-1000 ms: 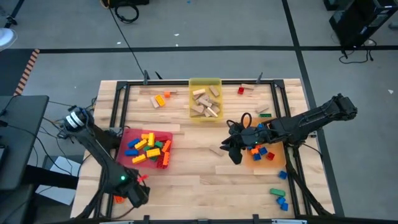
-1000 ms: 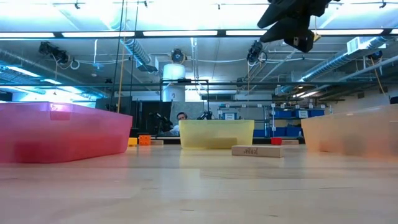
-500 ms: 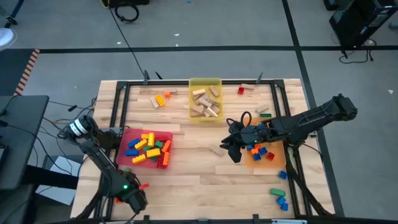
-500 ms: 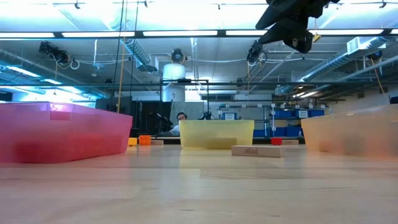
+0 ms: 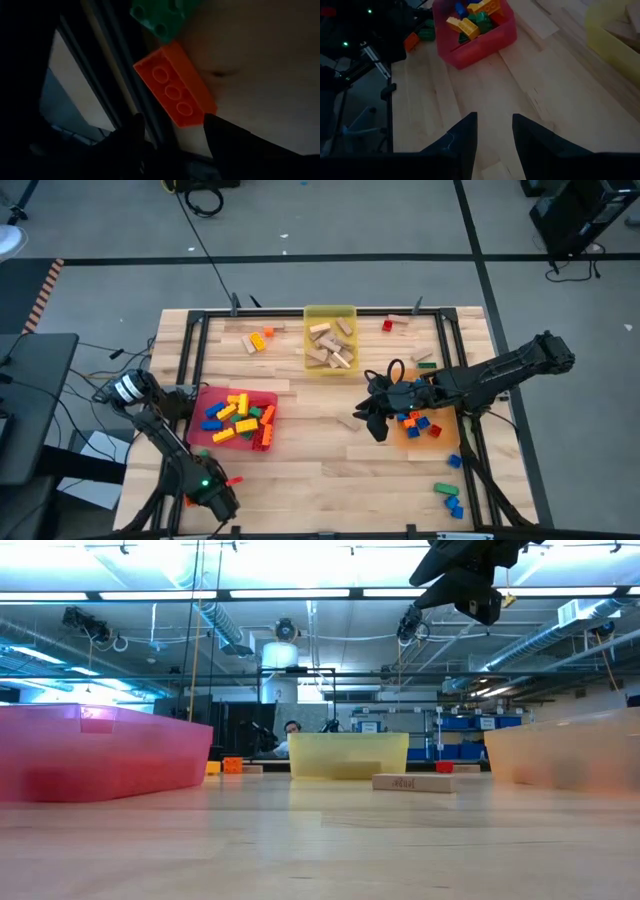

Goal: Sort blocks by size
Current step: Put the 3 stud orange game piece into the pink bin

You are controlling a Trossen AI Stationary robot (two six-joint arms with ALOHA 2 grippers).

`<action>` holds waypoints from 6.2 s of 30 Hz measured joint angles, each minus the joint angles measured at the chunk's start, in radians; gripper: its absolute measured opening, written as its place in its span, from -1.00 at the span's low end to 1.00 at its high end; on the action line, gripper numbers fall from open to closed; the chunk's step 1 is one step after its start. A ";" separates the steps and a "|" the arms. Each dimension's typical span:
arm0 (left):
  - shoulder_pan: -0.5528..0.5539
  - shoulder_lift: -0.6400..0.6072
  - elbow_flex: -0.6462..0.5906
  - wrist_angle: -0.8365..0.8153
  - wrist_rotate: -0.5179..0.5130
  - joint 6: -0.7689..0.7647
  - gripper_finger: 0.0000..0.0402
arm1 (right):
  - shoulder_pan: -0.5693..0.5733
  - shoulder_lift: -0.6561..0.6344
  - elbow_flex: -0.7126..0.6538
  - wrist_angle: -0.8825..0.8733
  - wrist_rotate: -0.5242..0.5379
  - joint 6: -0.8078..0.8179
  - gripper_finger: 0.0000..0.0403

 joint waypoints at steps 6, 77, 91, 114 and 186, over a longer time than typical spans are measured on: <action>-0.002 0.001 0.000 -0.055 -0.027 -0.064 0.05 | 0.001 0.000 0.000 0.000 0.001 0.000 -0.32; 0.047 0.065 0.173 -0.077 -0.407 0.109 -0.97 | 0.018 0.000 0.000 0.011 0.023 -0.026 -0.32; 0.063 0.064 0.188 -0.080 -0.430 0.071 -0.62 | 0.018 0.000 0.000 0.012 0.021 -0.077 -0.32; 0.076 0.064 0.179 -0.017 -0.480 0.262 0.02 | -0.018 0.000 0.000 0.012 0.013 -0.105 -0.32; 0.766 -0.418 -0.164 -0.028 -0.642 1.261 0.37 | -0.224 0.000 0.000 -0.010 -0.005 0.019 -0.32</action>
